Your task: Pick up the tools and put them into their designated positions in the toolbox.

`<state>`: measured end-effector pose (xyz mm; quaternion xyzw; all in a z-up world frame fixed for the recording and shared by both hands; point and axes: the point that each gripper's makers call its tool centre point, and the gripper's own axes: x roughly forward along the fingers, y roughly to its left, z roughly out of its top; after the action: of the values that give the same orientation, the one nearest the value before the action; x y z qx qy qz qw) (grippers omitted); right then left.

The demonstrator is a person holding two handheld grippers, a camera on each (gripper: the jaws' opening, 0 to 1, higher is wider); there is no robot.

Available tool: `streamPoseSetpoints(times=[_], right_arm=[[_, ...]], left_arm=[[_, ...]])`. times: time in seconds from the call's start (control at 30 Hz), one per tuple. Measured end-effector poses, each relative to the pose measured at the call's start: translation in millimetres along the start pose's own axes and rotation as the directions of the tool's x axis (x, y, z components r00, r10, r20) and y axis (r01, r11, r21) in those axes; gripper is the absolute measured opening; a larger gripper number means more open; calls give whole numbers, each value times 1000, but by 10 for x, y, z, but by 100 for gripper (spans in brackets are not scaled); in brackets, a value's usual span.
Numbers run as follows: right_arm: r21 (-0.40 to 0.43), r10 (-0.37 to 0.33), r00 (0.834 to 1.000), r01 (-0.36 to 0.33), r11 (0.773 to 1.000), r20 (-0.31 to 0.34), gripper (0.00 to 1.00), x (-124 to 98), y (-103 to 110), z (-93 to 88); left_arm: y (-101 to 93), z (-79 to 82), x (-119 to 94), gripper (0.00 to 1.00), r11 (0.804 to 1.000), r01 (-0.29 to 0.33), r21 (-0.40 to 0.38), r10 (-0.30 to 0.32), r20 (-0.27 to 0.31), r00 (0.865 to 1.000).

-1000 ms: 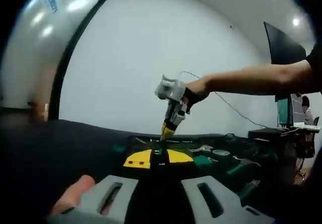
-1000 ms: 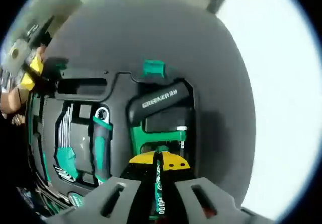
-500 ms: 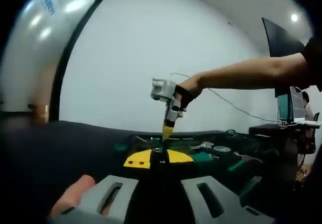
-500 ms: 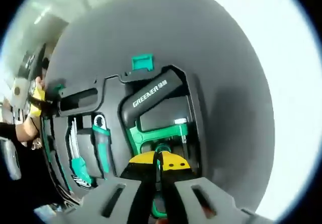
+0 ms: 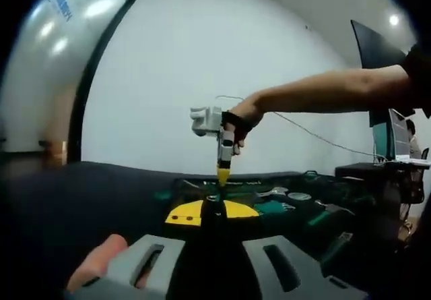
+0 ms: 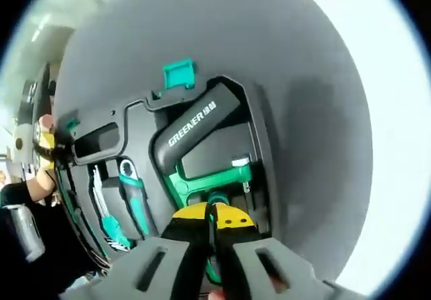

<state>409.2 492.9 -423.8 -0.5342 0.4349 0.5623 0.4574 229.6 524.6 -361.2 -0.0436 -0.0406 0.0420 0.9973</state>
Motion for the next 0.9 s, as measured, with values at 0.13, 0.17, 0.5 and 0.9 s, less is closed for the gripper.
streamPoseSetpoints(times=[0.13,0.17,0.5,0.9], right_arm=[[-22,-60,998,60,998,28,0,-13,-38,14],[-21,-77,996,77,997,36,1,-19,-37,11],[-89,-120,972,140,986,202,0,-358,-114,130],[-127,-107,984,126,984,144,0,-73,-255,184]], left_arm=[[-12,-12,-3,11,1000,-3,8,3,-6,1000],[-17,-14,-7,11,1000,-3,8,3,-7,1000],[8,-6,14,11,1000,1,1,-1,-5,1000],[12,-15,24,11,1000,5,5,-5,-8,1000]])
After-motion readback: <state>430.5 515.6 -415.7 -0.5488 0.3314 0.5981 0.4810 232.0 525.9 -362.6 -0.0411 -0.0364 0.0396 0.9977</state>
